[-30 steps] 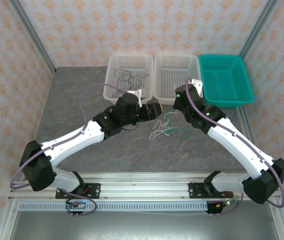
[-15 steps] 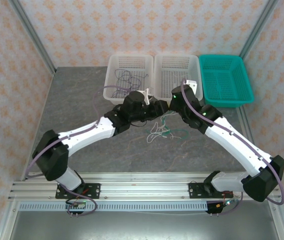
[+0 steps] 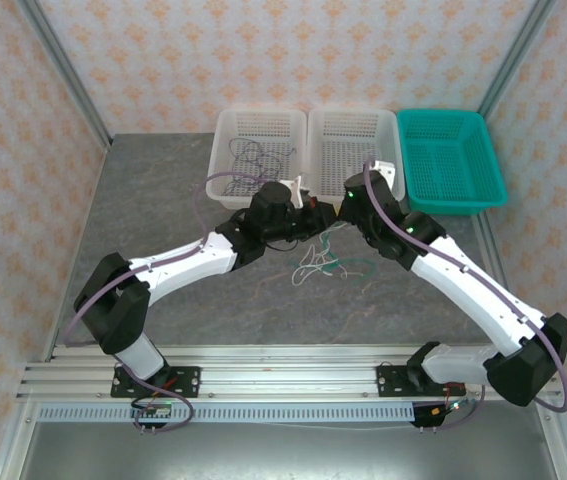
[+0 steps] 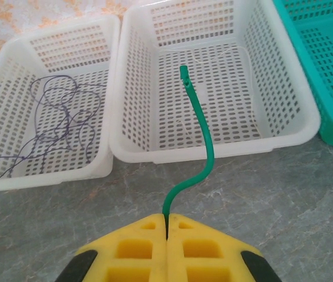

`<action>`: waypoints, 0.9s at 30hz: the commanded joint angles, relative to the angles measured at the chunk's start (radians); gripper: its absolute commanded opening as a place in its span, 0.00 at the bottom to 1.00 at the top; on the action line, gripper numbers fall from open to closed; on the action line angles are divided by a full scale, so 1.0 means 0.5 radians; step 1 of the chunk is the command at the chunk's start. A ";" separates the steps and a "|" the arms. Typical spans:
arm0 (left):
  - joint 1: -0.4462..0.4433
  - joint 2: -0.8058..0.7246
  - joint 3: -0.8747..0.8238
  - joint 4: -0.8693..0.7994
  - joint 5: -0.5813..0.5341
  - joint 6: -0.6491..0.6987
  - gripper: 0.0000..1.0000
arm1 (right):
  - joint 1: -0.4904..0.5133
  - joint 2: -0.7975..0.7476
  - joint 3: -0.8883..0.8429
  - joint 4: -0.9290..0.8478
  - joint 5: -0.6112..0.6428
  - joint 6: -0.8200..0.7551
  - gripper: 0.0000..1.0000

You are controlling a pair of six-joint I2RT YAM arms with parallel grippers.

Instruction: Untangle the cables

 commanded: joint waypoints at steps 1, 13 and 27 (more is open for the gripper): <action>0.057 -0.207 -0.035 -0.088 -0.062 0.137 0.00 | -0.010 -0.071 -0.110 0.004 0.293 0.083 0.00; 0.755 -1.081 -0.536 -0.660 -0.109 0.258 0.00 | -0.875 -0.399 -0.665 -0.117 0.094 0.490 0.00; 1.773 -1.517 -0.691 -1.180 0.243 0.324 0.00 | -1.546 -0.311 -0.810 -0.151 -0.085 0.691 0.00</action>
